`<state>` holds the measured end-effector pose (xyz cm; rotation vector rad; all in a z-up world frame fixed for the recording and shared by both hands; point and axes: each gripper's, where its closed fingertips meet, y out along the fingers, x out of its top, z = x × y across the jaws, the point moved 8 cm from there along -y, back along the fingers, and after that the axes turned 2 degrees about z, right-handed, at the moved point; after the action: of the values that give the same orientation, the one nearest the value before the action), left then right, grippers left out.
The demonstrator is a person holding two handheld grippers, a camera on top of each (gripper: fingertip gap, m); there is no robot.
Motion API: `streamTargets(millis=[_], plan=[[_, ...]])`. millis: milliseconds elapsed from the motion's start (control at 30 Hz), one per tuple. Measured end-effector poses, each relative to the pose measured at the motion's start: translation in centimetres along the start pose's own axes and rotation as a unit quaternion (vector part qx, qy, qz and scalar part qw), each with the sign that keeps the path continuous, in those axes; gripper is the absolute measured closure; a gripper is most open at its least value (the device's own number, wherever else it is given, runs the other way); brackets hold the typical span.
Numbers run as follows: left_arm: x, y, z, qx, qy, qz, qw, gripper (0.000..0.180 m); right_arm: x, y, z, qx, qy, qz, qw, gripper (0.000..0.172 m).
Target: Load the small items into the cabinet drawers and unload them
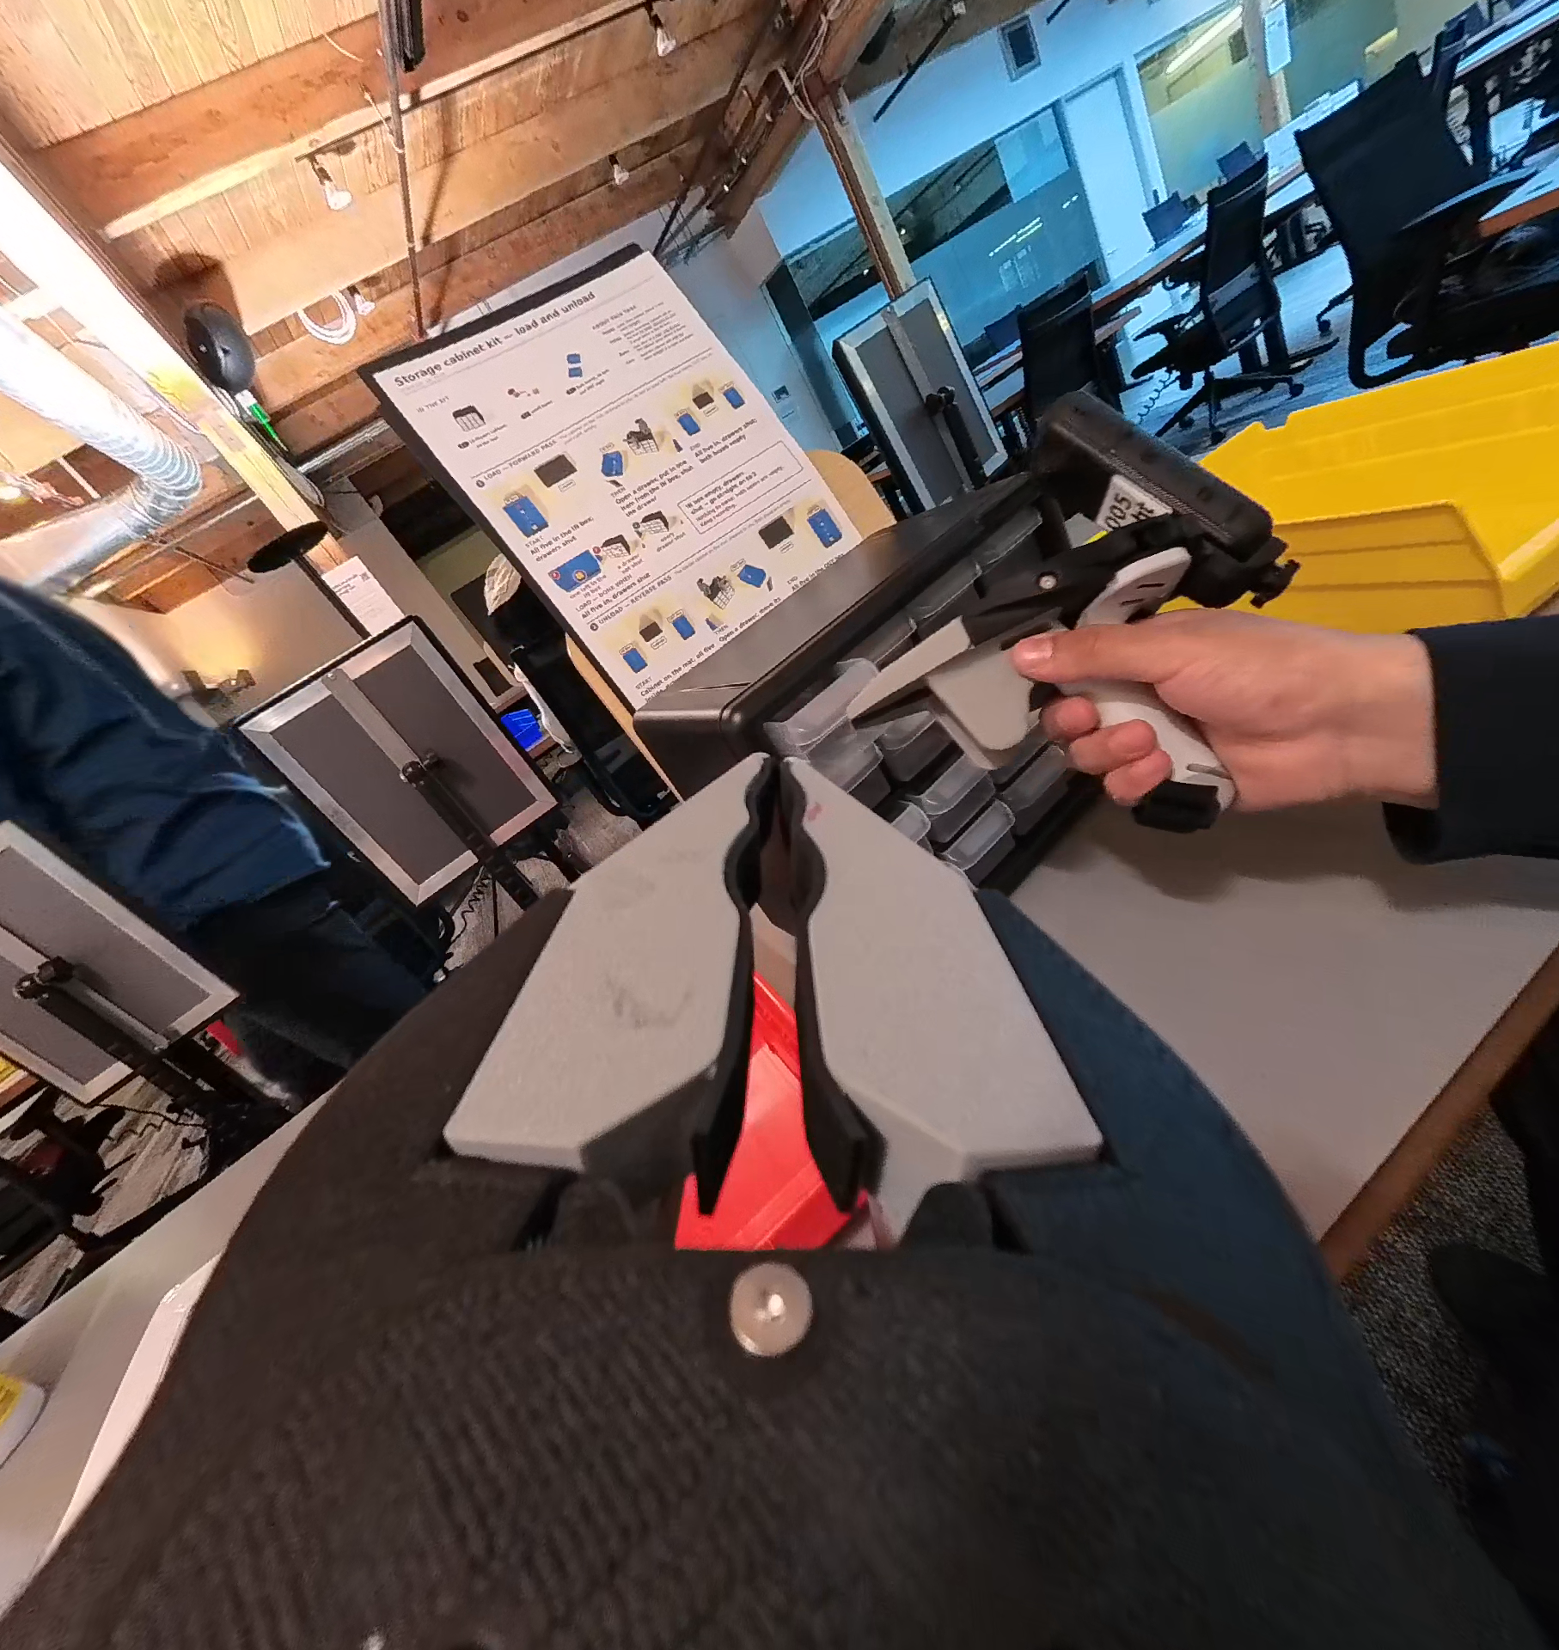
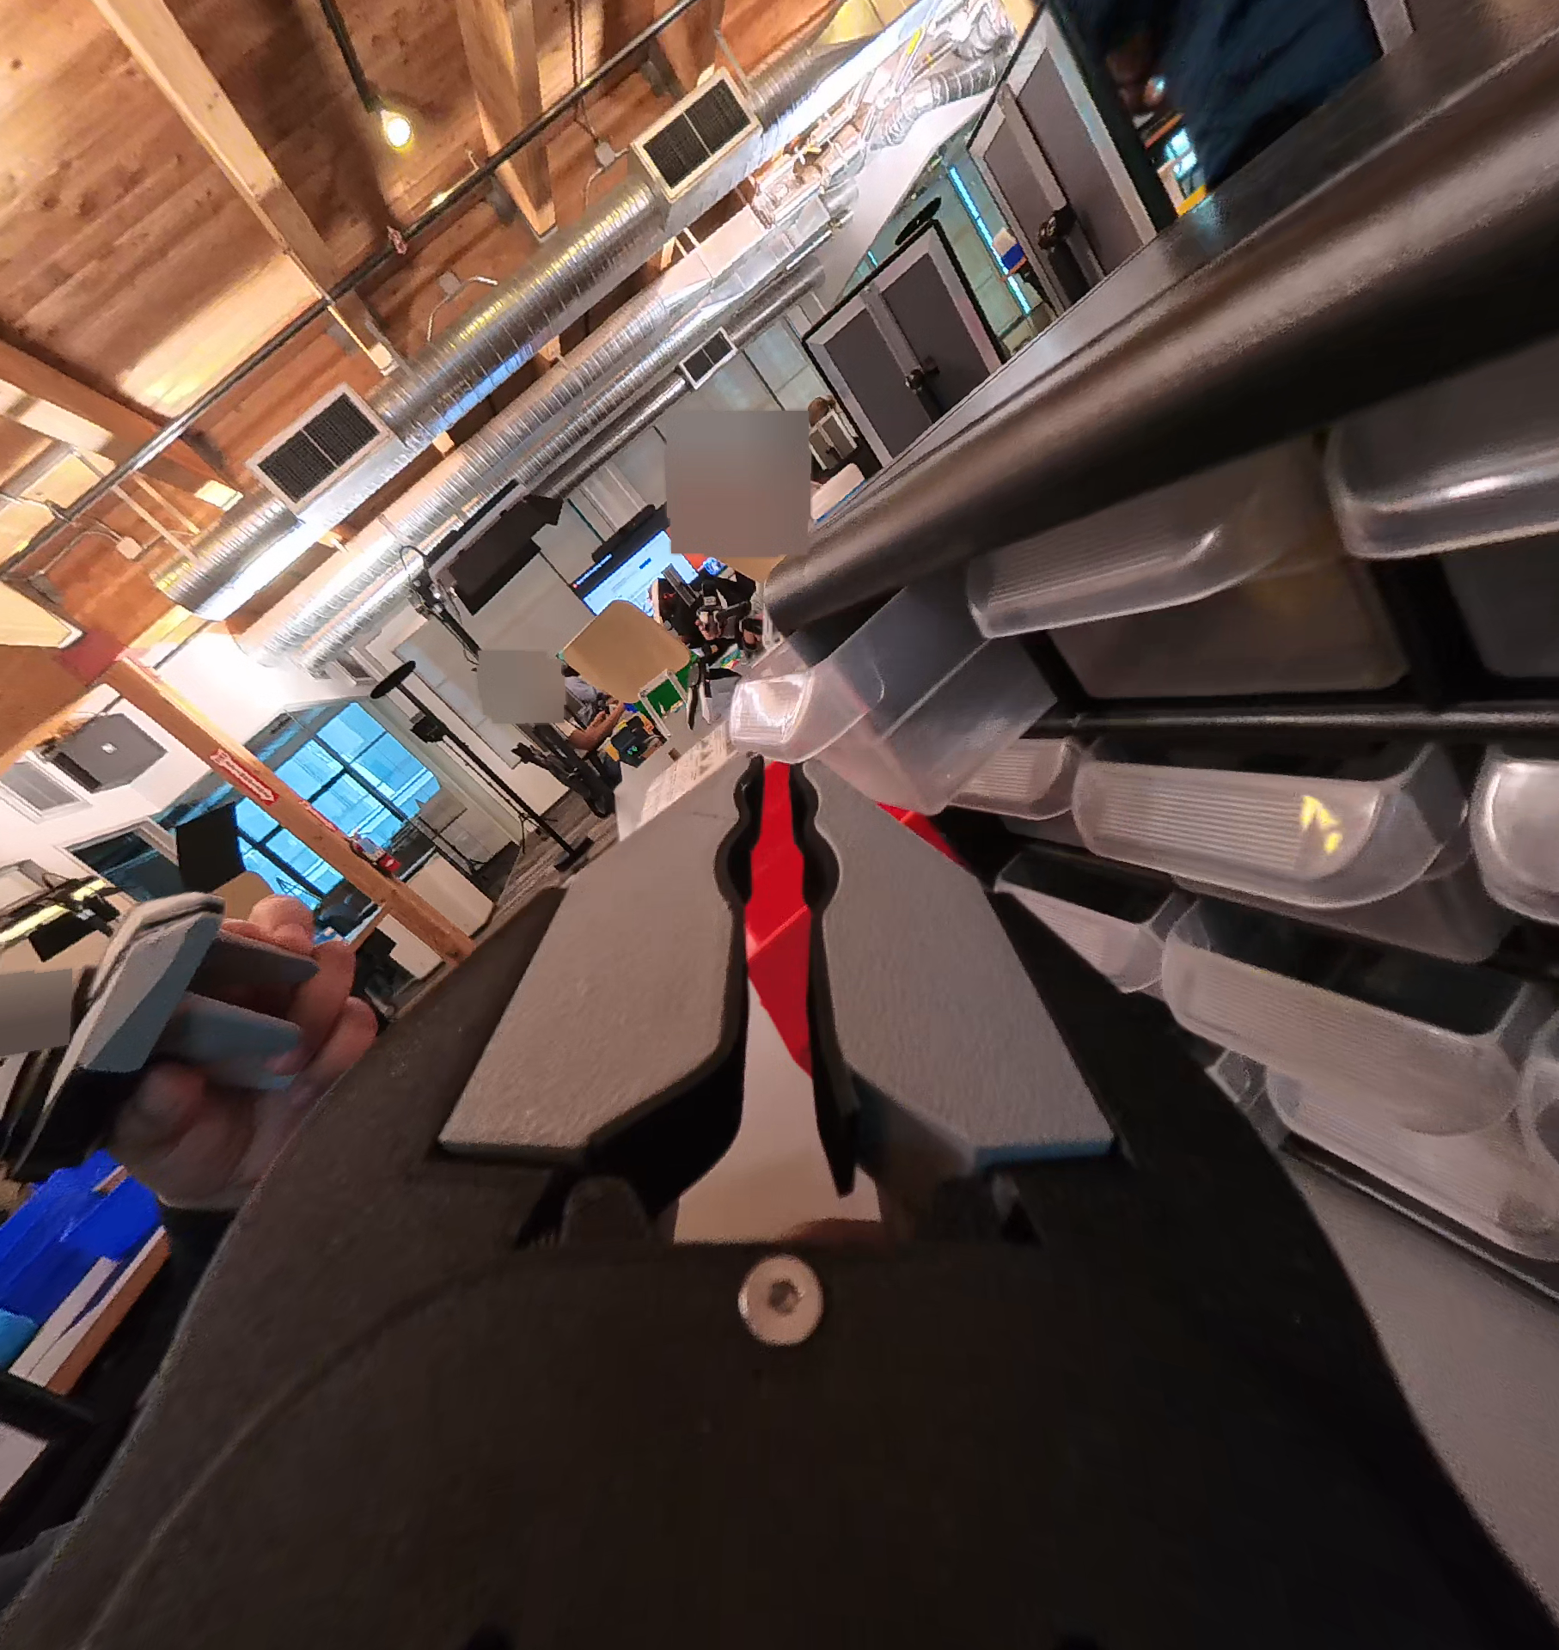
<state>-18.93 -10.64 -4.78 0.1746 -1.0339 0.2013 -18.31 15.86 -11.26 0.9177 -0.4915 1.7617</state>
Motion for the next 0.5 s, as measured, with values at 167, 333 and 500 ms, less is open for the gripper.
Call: streamTargets(millis=[167, 333, 500], plan=[[-0.11, 0.21, -0.12, -0.004, -0.002, 0.002, 1.000, 0.180, -0.04, -0.03, -0.08, 0.010, 0.022, -0.011, 1.000, 0.169], [-0.02, 0.22, -0.21, -0.004, 0.000, 0.001, 1.000, 0.180, -0.04, 0.12, -0.16, 0.035, 0.065, -0.039, 0.996, 0.159], [-0.11, 0.35, -0.30, -0.005, 0.002, 0.004, 1.000, 0.180, -0.20, 0.16, -0.87, 0.031, 0.112, -0.093, 0.989, 0.168]])
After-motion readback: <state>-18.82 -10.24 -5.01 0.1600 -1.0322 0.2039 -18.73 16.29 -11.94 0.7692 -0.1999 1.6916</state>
